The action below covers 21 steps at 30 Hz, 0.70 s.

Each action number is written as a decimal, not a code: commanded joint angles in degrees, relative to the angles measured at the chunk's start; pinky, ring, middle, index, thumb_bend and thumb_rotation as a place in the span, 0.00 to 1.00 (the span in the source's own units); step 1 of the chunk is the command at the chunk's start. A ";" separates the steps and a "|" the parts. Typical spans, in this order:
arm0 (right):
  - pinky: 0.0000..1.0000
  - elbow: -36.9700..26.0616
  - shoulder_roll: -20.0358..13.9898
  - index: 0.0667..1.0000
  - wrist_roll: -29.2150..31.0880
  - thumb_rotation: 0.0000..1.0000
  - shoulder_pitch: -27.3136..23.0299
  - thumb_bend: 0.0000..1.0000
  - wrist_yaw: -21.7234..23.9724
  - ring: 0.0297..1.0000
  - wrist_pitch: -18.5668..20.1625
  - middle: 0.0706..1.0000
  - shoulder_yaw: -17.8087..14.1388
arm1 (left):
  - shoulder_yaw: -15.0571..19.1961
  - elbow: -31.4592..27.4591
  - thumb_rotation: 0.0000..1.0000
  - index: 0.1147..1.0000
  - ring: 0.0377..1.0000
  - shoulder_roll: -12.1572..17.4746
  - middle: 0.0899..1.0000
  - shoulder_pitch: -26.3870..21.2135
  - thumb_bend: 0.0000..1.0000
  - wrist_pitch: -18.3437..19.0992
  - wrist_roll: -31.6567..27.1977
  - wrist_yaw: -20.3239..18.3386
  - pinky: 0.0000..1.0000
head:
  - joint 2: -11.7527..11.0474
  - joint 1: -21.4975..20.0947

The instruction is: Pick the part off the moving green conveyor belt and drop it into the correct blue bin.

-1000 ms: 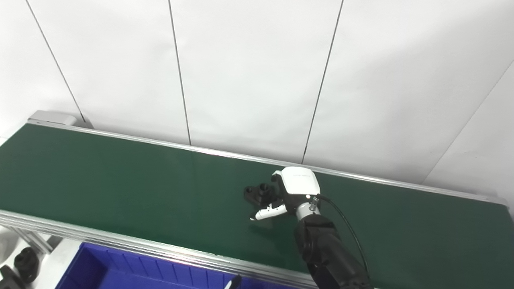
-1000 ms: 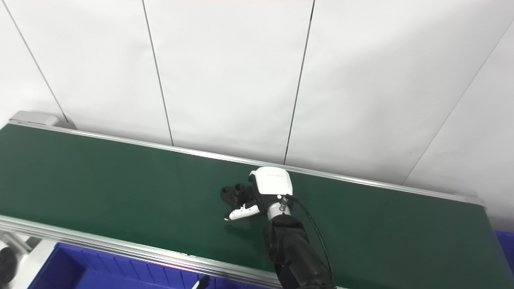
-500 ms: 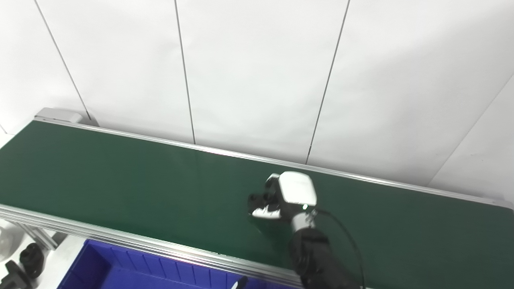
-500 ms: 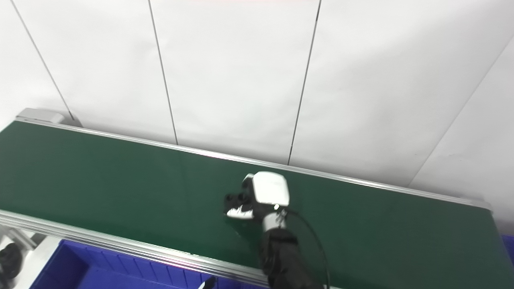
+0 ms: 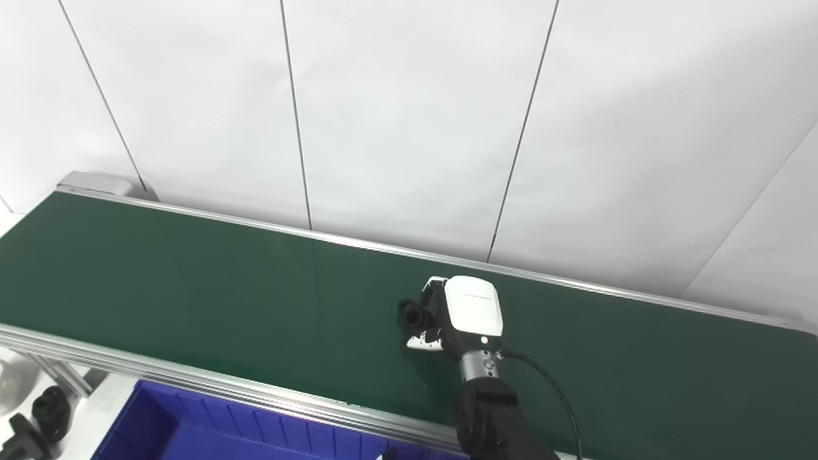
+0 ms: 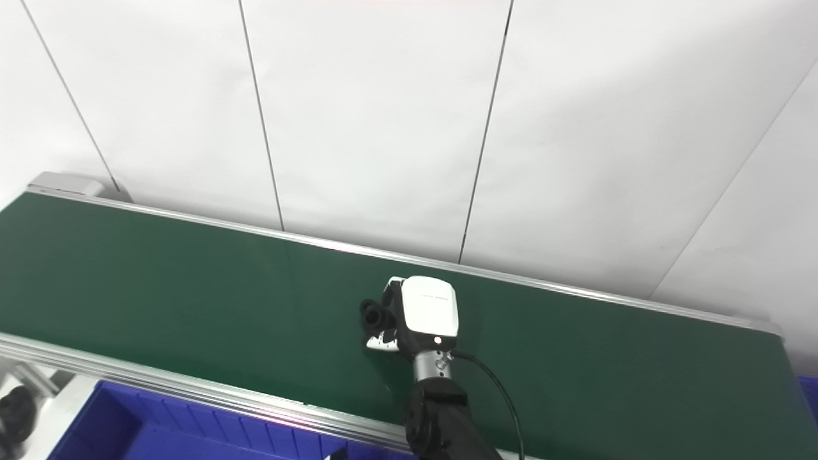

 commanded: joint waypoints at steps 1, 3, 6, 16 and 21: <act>0.11 -0.16 0.05 0.45 -0.08 0.13 0.35 0.51 1.51 0.14 0.72 0.21 0.88 | -0.31 -2.07 0.87 1.00 0.98 0.37 1.00 0.11 0.79 -0.06 -0.41 -0.49 0.86 | 0.04 -0.32; 0.11 -1.02 -0.34 0.45 0.18 0.13 0.45 0.51 2.02 0.14 0.65 0.21 0.78 | -0.26 -1.92 0.86 1.00 0.98 0.36 1.00 0.01 0.78 -0.02 -0.57 -0.52 0.85 | 0.04 -0.38; 0.10 -3.79 -0.92 0.45 1.26 0.13 1.32 0.51 1.59 0.13 -0.49 0.19 -0.03 | -0.23 -1.79 0.86 1.00 0.97 0.40 0.99 -0.19 0.78 0.39 -0.52 -0.56 0.84 | 0.01 -0.71; 0.11 -18.78 -2.53 0.45 1.44 0.14 5.69 0.50 0.08 0.14 -2.73 0.21 -0.84 | 0.35 -1.26 0.84 1.00 0.96 0.57 0.97 -0.66 0.77 0.05 -1.30 -0.37 0.87 | 0.90 -3.24; 0.12 -28.96 -2.87 0.45 0.29 0.14 8.48 0.50 2.17 0.15 -1.53 0.21 -0.80 | 0.71 -2.65 0.88 1.00 0.95 1.06 0.98 -0.87 0.79 1.63 -0.97 -0.79 0.85 | 1.82 -4.87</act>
